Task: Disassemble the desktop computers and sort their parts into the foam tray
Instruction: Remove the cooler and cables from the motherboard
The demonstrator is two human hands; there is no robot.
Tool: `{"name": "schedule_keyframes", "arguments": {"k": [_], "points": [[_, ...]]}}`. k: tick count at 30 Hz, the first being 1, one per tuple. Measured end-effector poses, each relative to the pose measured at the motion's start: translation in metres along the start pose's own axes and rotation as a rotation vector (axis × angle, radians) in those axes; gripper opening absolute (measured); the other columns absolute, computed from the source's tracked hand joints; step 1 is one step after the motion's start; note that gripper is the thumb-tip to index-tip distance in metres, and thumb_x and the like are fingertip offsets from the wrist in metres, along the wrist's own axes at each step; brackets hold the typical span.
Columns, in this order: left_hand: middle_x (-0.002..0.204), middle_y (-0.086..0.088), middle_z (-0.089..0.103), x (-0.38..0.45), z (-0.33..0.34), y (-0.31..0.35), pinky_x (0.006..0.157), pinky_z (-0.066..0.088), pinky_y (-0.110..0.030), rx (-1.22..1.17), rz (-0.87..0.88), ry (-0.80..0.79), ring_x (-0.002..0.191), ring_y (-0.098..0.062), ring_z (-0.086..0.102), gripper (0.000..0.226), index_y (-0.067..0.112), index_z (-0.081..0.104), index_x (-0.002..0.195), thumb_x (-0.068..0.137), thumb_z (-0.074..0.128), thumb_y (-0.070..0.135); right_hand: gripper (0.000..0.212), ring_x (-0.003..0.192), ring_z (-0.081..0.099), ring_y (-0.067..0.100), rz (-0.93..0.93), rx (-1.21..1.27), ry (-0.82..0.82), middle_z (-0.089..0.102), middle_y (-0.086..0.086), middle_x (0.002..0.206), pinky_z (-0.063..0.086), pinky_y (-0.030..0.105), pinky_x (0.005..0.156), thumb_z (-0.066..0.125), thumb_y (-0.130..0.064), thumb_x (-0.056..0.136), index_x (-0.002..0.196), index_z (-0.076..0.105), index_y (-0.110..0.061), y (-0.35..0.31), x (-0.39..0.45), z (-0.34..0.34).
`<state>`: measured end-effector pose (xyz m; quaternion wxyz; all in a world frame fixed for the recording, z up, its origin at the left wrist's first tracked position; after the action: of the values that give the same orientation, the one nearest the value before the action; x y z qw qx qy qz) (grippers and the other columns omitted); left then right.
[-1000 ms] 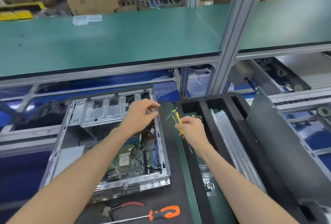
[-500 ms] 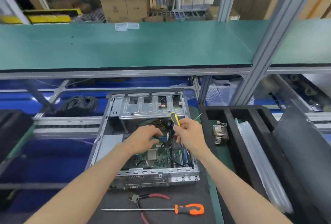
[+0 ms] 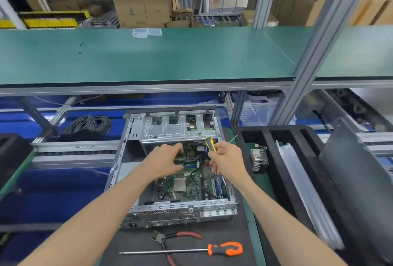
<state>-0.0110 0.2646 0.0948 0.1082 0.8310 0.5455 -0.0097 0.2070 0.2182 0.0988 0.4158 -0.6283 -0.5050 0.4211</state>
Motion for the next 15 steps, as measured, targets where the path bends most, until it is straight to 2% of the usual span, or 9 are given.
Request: {"name": "schedule_keyframes", "arguments": {"k": [1,3,6,8,13,15], "points": [[0.106,0.002,0.072,0.001,0.000,0.001,0.082,0.054,-0.037,0.029,0.010,-0.017,0.093,-0.021,0.067,0.036,0.029,0.060,0.118,0.086,0.064,0.045,0.004,0.041,0.057,0.019,0.001,0.009,0.005,0.067,0.016,0.062,0.045,0.027,0.039,0.063,-0.007,0.092,0.093,0.063,-0.011,0.000,0.001,-0.001],[0.114,0.003,0.072,0.001,-0.002,0.002,0.085,0.056,-0.038,0.035,-0.006,-0.089,0.095,-0.022,0.068,0.025,0.031,0.071,0.111,0.090,0.058,0.034,0.003,0.041,0.056,0.020,0.007,0.042,0.017,0.066,0.012,0.059,0.044,0.027,0.039,0.062,-0.007,0.092,0.092,0.064,-0.009,0.001,0.001,-0.003],[0.092,0.005,0.073,-0.003,-0.008,-0.005,0.065,0.049,-0.026,-0.168,-0.064,-0.137,0.068,-0.011,0.061,0.019,0.029,0.069,0.080,0.092,0.057,0.022,0.007,0.043,0.054,0.024,0.034,0.107,0.037,0.065,0.009,0.058,0.042,0.027,0.039,0.060,-0.006,0.093,0.093,0.063,-0.012,0.001,0.002,-0.006],[0.076,0.007,0.068,-0.006,-0.016,-0.012,0.056,0.041,-0.024,-0.341,-0.089,-0.134,0.054,-0.005,0.051,0.023,0.026,0.064,0.073,0.092,0.056,0.016,0.007,0.044,0.053,0.025,0.065,0.162,0.052,0.064,0.010,0.059,0.041,0.027,0.038,0.058,-0.006,0.095,0.096,0.064,-0.009,0.000,0.003,-0.007],[0.067,0.006,0.061,-0.014,-0.023,-0.022,0.052,0.039,-0.025,-0.482,-0.099,-0.177,0.050,-0.010,0.046,0.022,0.024,0.064,0.076,0.094,0.055,0.014,0.007,0.043,0.051,0.023,0.093,0.216,0.107,0.064,0.014,0.063,0.040,0.027,0.037,0.058,-0.006,0.097,0.097,0.064,-0.003,0.000,0.002,-0.007],[0.064,0.006,0.061,-0.013,-0.020,-0.021,0.056,0.040,-0.026,-0.518,-0.105,-0.149,0.052,-0.011,0.046,0.022,0.025,0.062,0.072,0.093,0.060,0.022,0.007,0.043,0.051,0.024,0.085,0.205,0.116,0.064,0.014,0.063,0.040,0.027,0.037,0.058,-0.006,0.097,0.098,0.064,-0.004,0.000,0.002,-0.007]]}}
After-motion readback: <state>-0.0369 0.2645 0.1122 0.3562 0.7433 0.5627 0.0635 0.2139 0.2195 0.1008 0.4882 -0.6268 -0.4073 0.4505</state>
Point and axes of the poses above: each hand's wrist, its own x-axis towards the middle knuckle, its own z-axis out of the palm, y = z × x, the point moved 1 cm from there along x, towards the middle knuckle
